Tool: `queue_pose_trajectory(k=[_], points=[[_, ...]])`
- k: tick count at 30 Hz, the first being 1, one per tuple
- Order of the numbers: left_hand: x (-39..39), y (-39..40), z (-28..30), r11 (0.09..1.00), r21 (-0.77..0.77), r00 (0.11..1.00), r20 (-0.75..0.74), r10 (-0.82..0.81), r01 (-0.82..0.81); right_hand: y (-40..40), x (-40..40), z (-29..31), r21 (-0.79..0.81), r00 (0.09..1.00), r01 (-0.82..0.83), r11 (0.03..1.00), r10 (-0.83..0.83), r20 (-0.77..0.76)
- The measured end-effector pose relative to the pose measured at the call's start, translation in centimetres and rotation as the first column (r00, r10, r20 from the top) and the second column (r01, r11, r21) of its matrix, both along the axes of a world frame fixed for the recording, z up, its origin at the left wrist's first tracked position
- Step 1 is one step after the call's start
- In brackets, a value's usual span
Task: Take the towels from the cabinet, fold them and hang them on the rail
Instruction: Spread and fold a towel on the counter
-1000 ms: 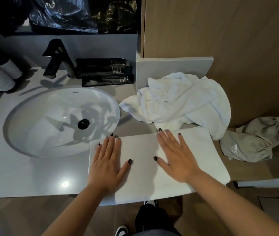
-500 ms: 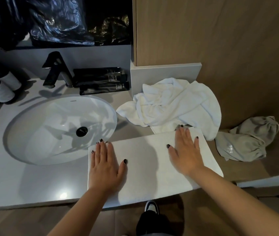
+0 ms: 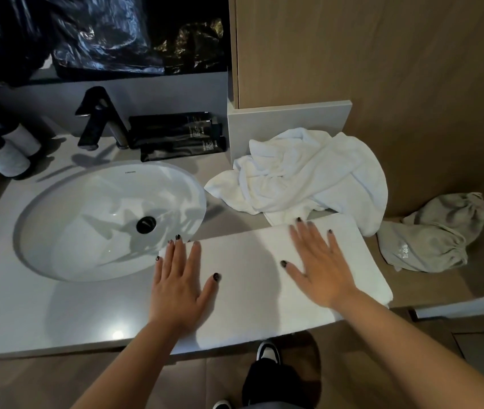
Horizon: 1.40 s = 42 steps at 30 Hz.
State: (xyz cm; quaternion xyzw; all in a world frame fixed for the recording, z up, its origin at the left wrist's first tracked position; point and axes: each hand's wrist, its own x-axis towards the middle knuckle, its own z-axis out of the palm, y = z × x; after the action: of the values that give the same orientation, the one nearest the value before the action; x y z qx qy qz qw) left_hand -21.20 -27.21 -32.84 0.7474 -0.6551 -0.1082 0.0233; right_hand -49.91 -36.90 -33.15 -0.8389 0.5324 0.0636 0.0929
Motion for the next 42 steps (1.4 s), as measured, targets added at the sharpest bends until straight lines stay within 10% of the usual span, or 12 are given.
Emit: queue_pose_trajectory(k=[9, 15, 32, 38, 42], points=[[-1.5, 0.1, 0.8, 1.0, 0.026, 0.999, -0.048, 0.013, -0.012, 0.0, -2.4, 1.2, 0.028, 0.969, 0.246, 0.969, -0.246, -0.002], [-6.1, 2.4, -0.6, 0.994, -0.016, 0.991, -0.08, -0.109, 0.108, 6.7, 6.2, 0.3, -0.023, 0.988, -0.061, 0.998, 0.064, 0.14], [0.3, 6.0, -1.5, 0.994, -0.083, 0.992, 0.105, -0.062, 0.071, 5.7, -2.3, 1.6, 0.113, 0.995, 0.1, 0.989, -0.102, 0.011], [-1.5, 8.6, -1.4, 0.931, -0.106, 0.934, 0.126, -0.335, 0.348, 11.8, 4.1, 1.1, -0.02, 0.936, -0.34, 0.94, 0.341, 0.083], [-3.2, 8.2, -1.3, 0.962, 0.064, 0.954, 0.122, -0.273, 0.266, 14.1, 9.1, -0.2, -0.059, 0.968, -0.241, 0.969, 0.235, -0.083]])
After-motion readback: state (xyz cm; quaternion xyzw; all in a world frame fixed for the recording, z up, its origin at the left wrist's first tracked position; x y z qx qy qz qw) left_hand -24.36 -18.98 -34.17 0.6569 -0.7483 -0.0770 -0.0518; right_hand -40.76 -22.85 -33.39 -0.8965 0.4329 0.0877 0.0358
